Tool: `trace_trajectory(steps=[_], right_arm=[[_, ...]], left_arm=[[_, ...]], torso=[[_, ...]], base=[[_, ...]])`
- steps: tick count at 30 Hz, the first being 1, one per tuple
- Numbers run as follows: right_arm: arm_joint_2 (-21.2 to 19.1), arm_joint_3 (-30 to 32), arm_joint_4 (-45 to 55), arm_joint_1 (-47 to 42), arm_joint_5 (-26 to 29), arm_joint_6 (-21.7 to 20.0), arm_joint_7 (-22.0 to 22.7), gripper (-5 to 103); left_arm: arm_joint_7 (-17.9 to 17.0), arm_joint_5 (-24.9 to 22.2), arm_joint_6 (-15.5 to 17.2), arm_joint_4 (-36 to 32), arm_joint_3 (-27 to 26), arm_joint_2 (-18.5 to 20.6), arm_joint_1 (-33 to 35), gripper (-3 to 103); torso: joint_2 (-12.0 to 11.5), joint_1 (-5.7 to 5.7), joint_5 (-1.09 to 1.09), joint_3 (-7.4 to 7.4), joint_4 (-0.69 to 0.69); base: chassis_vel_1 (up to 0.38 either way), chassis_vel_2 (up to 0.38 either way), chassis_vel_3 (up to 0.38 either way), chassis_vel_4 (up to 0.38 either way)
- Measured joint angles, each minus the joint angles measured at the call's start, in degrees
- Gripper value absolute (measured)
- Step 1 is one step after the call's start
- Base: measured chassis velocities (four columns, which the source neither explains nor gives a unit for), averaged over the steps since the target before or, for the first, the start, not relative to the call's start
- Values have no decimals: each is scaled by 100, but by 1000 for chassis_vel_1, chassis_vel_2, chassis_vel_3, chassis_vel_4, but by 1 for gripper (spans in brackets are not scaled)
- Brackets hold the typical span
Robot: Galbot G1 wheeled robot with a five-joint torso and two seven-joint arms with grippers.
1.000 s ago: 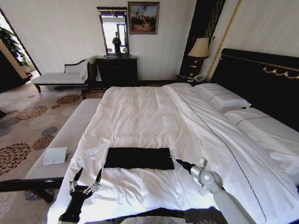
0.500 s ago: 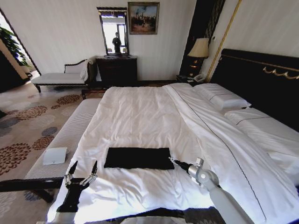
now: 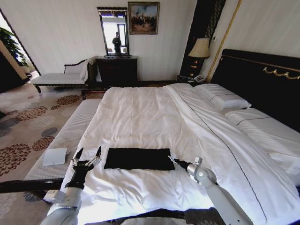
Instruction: Fold the clothes on the bed.
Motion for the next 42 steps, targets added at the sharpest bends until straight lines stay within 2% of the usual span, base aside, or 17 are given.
trace_trajectory(steps=[11, 15, 19, 21, 22, 25, 28, 29, 31, 33, 37, 42], right_arm=[[46, -349, -112, 134, -282, 0, -173, 101], [120, -420, -118, 141, -369, -16, -179, 96], [150, -470, -121, 157, -374, -26, -179, 74], [150, -475, -120, 158, -371, -26, -179, 74], [152, -488, -104, 158, -365, -27, -178, 63], [170, -498, -73, 148, -359, -27, -176, 58], [199, -514, -21, 119, -352, -29, -171, 42], [199, -514, -21, 119, -352, -29, -171, 42], [220, -517, -17, 124, -351, -31, -171, 31], [227, -516, -17, 129, -349, -32, -171, 31], [234, -490, 27, 136, -333, -36, -156, 10], [236, -445, 158, 114, -277, -40, -53, 7]], left_arm=[[-1, 2, -10, 1, 4, -3, 17, 100], [0, 5, -15, 1, 4, -4, 20, 100], [1, 9, -23, 3, 4, -5, 23, 100], [1, 10, -23, 3, 4, -5, 23, 100], [1, 11, -25, 4, 4, -5, 24, 100], [2, 12, -27, 4, 4, -6, 25, 100], [2, 13, -30, 6, 3, -6, 26, 100], [2, 13, -30, 6, 3, -6, 26, 100], [4, 14, -31, 8, 3, -6, 27, 100], [4, 15, -31, 8, 3, -7, 27, 100], [5, 16, -33, 10, 3, -7, 29, 100], [7, 16, -34, 11, 2, -7, 30, 100]], torso=[[0, 0, -3, -1, -1], [1, 0, -1, -1, -1], [0, 0, 0, -1, -1], [0, 0, 0, -1, 0], [0, 0, 1, -1, 1], [0, 0, 1, 0, 2], [0, 0, 2, 0, 2], [0, 0, 2, 0, 2], [0, 0, 3, 0, 2], [0, 0, 3, 0, 2], [-1, 0, 3, 1, 3], [-1, 0, 2, 1, 1]], base=[[0, 0, 0, 0], [0, 0, 0, 0], [0, 0, 0, 0], [0, 0, 0, 0], [0, 0, 0, 0], [0, 0, 0, 0], [0, 0, 0, 0], [0, 0, 0, 0], [0, 0, 0, 0], [0, 0, 0, 0], [0, 0, 0, 0], [0, 0, 0, 0]])
